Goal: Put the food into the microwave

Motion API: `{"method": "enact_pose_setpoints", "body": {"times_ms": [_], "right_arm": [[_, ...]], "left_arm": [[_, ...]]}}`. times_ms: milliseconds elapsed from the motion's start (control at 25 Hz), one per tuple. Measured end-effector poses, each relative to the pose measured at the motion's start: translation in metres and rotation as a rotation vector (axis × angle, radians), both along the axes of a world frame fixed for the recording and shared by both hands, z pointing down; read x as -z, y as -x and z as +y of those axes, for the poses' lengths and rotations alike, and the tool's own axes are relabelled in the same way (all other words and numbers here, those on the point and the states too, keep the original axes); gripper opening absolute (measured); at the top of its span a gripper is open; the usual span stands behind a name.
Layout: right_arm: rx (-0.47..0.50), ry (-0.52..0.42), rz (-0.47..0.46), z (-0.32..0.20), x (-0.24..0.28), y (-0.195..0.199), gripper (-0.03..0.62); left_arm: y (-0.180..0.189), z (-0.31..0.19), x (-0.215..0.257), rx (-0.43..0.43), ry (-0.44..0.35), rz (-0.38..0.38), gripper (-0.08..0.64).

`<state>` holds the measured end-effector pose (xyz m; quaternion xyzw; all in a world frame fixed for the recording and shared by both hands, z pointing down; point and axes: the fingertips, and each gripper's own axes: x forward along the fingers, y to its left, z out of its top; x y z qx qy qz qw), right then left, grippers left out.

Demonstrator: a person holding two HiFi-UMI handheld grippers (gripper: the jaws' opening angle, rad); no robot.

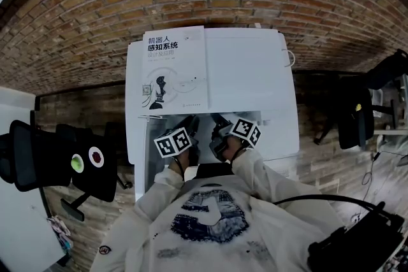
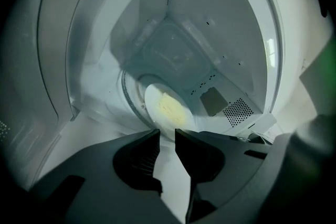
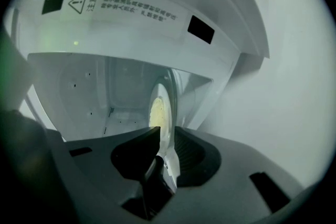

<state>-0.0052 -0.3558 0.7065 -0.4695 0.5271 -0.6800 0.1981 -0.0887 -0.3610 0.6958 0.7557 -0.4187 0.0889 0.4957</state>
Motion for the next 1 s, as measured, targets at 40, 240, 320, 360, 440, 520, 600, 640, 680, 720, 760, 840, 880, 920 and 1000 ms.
{"method": "enact_pose_setpoints", "body": {"times_ms": [40,240,320,360,440,520,600,640,680,720,760,840,880,920,1000], "right_arm": [[0.002,-0.003,0.003,0.001,0.001,-0.001,0.077],[0.026,-0.045,0.030,0.009,0.014,-0.002,0.077],[0.036,-0.063,0.044,0.013,0.020,-0.003,0.077],[0.041,-0.071,0.052,0.015,0.023,-0.004,0.077],[0.047,-0.085,0.069,0.021,0.028,-0.006,0.077],[0.056,-0.099,0.088,0.027,0.033,-0.008,0.072],[0.075,-0.112,0.107,0.035,0.038,-0.010,0.067],[0.089,-0.119,0.118,0.039,0.042,-0.011,0.063],[0.104,-0.129,0.130,0.042,0.045,-0.011,0.061],[0.119,-0.142,0.146,0.046,0.050,-0.012,0.058],[0.133,-0.159,0.165,0.049,0.055,-0.013,0.052],[0.161,-0.203,0.217,0.054,0.068,-0.016,0.040],[0.175,-0.230,0.249,0.057,0.075,-0.019,0.034],[0.188,-0.259,0.283,0.059,0.083,-0.021,0.029],[0.208,-0.320,0.354,0.065,0.100,-0.027,0.021]], "left_arm": [[0.000,0.002,0.000,-0.001,-0.002,-0.001,0.080],[0.004,0.007,0.007,-0.009,-0.041,-0.043,0.080],[0.004,0.009,0.014,-0.017,-0.064,-0.066,0.080],[0.003,0.011,0.018,-0.023,-0.077,-0.074,0.080],[0.000,0.015,0.026,-0.036,-0.105,-0.083,0.080],[-0.003,0.020,0.034,-0.053,-0.136,-0.095,0.080],[-0.005,0.026,0.042,-0.071,-0.164,-0.109,0.080],[-0.006,0.029,0.045,-0.077,-0.177,-0.116,0.080],[-0.006,0.032,0.049,-0.080,-0.189,-0.122,0.080],[-0.007,0.035,0.054,-0.082,-0.203,-0.127,0.080],[-0.007,0.038,0.058,-0.086,-0.217,-0.131,0.080],[-0.009,0.043,0.068,-0.101,-0.252,-0.143,0.080],[-0.010,0.045,0.074,-0.110,-0.273,-0.151,0.078],[-0.010,0.048,0.080,-0.119,-0.295,-0.160,0.078],[-0.010,0.053,0.094,-0.133,-0.345,-0.180,0.078]]}}
